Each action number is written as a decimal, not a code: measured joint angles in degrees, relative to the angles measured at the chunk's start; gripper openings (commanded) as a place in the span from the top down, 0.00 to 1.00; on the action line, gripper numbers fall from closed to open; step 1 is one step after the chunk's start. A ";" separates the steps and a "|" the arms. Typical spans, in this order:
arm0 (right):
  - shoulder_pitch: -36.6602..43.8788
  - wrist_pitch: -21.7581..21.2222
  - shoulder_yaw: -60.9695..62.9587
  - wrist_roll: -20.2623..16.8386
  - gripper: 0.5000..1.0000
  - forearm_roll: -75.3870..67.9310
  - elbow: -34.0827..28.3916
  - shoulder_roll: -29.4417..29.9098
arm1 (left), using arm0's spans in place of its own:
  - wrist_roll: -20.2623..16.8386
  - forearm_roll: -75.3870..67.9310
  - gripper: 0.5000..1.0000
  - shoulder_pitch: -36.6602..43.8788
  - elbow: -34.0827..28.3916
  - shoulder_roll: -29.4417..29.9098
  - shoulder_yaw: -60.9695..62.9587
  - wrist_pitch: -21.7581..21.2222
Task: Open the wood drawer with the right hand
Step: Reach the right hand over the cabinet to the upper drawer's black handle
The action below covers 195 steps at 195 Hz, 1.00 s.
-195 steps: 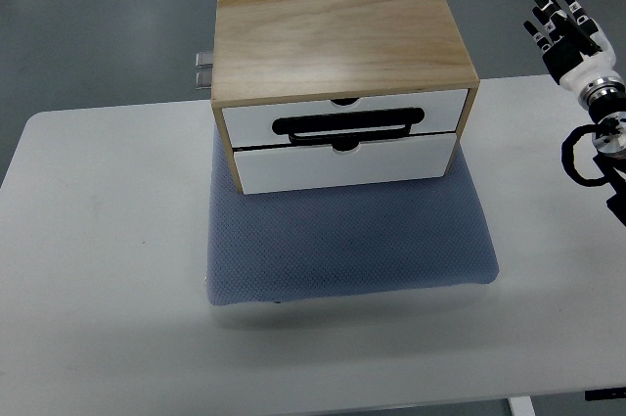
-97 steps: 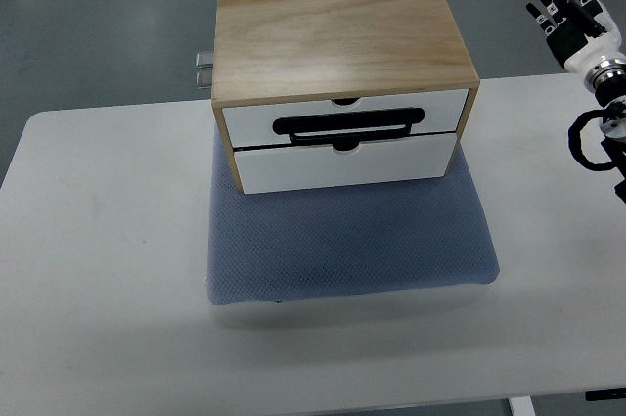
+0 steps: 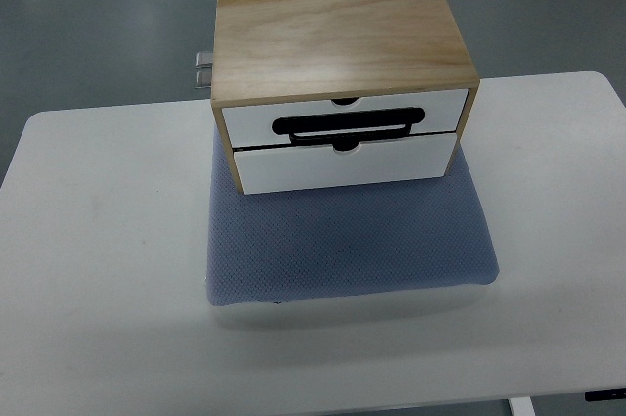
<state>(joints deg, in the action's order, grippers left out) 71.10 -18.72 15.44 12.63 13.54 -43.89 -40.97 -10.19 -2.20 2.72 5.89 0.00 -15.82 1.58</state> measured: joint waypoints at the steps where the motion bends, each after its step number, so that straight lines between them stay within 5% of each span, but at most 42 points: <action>1: 0.23 -0.20 -0.16 -0.01 0.11 0.43 -0.22 -0.14 | 0.00 0.00 0.00 0.00 0.00 0.00 0.00 0.00; 63: 12.23 -15.41 -2.37 -3.15 0.11 22.47 -10.55 -4.22 | 0.00 0.00 0.00 0.01 0.00 0.00 0.00 0.00; 146: 26.52 -16.29 -19.36 -7.34 0.11 27.94 -28.78 -2.36 | -0.04 0.00 0.00 -0.01 0.00 0.00 0.00 0.00; 195: 29.30 -16.29 -23.24 -8.99 0.12 27.96 -31.92 1.28 | -0.04 0.00 0.00 -0.01 0.00 0.00 0.00 0.00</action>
<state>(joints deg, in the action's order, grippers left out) 100.41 -35.01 -7.80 3.64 41.50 -75.80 -39.68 -10.23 -2.20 2.71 5.89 0.00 -15.82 1.58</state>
